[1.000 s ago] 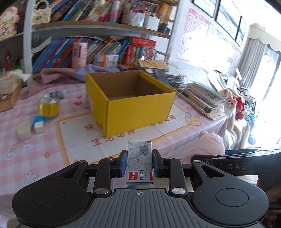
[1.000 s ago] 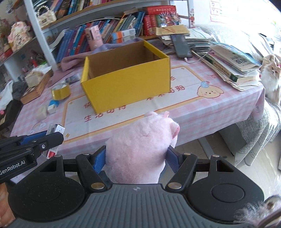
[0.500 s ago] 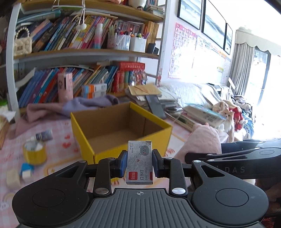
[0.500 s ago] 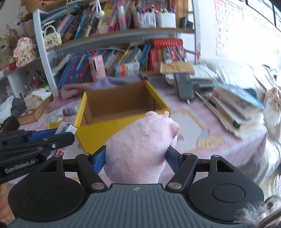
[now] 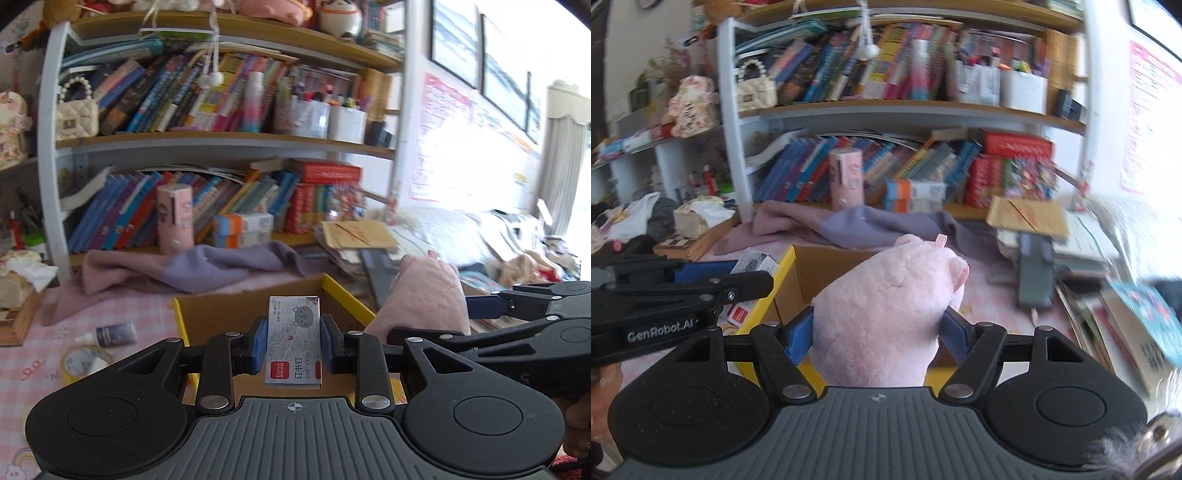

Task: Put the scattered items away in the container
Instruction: 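Carry the white card and pink pig with both tools over the yellow box, then open the left tool to drop the card while the right tool releases the pig into the box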

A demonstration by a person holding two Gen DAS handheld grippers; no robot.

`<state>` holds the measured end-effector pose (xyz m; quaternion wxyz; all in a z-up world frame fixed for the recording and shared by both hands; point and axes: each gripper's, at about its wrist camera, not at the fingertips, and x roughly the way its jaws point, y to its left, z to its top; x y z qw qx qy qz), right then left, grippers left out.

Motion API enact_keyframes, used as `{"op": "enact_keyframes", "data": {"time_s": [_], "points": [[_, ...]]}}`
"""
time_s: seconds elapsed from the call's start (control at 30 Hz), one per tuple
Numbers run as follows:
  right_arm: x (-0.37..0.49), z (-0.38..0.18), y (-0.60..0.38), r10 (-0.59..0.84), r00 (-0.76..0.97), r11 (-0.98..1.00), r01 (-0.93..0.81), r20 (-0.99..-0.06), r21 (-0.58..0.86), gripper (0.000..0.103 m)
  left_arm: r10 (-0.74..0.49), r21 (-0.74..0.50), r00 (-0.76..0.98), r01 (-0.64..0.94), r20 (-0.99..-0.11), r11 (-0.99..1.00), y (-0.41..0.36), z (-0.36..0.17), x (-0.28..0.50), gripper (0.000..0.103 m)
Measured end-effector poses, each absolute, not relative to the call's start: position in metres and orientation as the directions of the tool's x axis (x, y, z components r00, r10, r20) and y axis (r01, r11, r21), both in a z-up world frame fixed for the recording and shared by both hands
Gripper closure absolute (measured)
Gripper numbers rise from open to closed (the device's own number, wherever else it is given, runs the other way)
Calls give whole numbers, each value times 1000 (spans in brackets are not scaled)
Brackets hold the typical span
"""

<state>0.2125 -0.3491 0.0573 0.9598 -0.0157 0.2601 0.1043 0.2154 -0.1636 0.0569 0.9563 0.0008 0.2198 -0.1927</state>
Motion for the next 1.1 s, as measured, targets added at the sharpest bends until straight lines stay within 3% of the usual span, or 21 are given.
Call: {"op": "enact_keyframes", "data": {"time_s": [0.2,0.33,0.53,0.77,0.83,0.9,1.1], "points": [[265,52,-355,283,805,942,-334,-521,-4,34,-284,-46,849,296,-445,954,-172,56,253,75],[306,41,-346,332,775,896,-437,-538,-76,33,-249,-12,824,282,-510,959,-175,46,290,75],[372,5,-319,344,667,786,-589,-661,-186,33,-188,119,765,327,-616,938,-192,17,333,74],[407,-39,-298,316,550,712,-676,-773,-190,34,-137,174,699,356,-702,918,-202,-16,358,74],[409,-46,-297,314,534,706,-684,-785,-183,35,-122,177,687,349,-716,920,-202,-23,362,74],[409,-49,-296,312,527,697,-693,-791,-186,49,-112,187,678,351,-727,918,-203,-27,364,74],[407,-52,-295,322,518,677,-711,-793,-190,51,-102,204,674,358,-732,911,-204,-32,367,74]]}}
